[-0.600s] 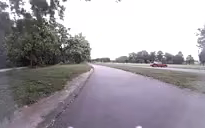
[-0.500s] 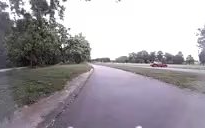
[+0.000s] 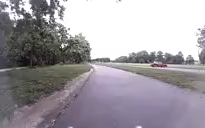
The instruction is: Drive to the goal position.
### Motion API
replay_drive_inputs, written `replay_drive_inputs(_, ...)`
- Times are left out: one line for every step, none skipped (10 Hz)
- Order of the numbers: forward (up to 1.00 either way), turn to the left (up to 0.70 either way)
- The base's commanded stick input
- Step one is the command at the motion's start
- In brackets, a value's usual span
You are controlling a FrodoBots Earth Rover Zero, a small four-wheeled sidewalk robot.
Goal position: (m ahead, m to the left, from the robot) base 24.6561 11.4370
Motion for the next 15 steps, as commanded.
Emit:
replay_drive_inputs(0.05, 0.00)
replay_drive_inputs(0.05, 0.00)
replay_drive_inputs(0.05, 0.02)
replay_drive_inputs(0.05, 0.00)
replay_drive_inputs(0.05, 0.02)
replay_drive_inputs(0.05, 0.02)
replay_drive_inputs(0.05, 0.01)
replay_drive_inputs(0.05, 0.01)
replay_drive_inputs(0.05, 0.01)
replay_drive_inputs(0.05, 0.00)
replay_drive_inputs(0.05, 0.00)
replay_drive_inputs(0.05, 0.00)
replay_drive_inputs(0.05, 0.00)
replay_drive_inputs(0.05, -0.01)
replay_drive_inputs(0.05, -0.01)
